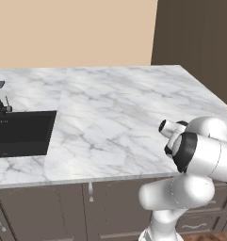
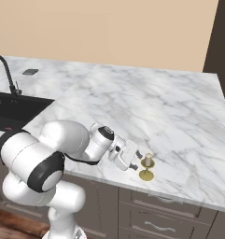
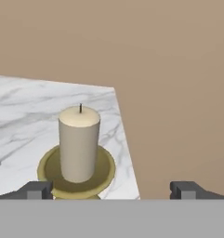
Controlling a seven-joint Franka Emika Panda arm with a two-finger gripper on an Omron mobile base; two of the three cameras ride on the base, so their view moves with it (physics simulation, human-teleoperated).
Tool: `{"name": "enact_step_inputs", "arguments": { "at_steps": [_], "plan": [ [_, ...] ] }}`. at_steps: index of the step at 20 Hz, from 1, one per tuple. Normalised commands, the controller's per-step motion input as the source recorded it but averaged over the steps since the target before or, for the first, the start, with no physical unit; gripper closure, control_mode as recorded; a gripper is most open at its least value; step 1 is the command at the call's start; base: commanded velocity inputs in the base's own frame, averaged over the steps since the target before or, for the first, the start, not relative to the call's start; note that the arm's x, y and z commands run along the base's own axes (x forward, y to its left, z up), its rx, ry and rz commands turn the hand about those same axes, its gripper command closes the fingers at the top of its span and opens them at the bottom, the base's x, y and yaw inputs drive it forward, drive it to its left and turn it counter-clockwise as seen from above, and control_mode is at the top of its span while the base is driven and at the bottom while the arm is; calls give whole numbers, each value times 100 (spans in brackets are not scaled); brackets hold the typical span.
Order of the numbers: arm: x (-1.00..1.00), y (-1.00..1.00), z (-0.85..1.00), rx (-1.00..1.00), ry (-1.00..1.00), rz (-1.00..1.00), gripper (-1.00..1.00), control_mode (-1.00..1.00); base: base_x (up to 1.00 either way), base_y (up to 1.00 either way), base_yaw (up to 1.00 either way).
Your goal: Pick the candle and candle from the dining table and place them in the open cabinet. Close the cabinet after placing the objects.
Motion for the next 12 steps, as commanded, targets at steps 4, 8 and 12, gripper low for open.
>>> {"name": "enact_step_inputs", "arguments": {
  "at_steps": [4, 8, 12],
  "plan": [
    [14, -4, 0, 0, 3, 7, -100, -100, 0, 0, 0],
    [11, -12, -5, 1, 3, 6, -100, -100, 0, 0, 0],
    [14, -13, -5, 1, 0, 3, -100, -100, 0, 0, 0]
  ]
}}
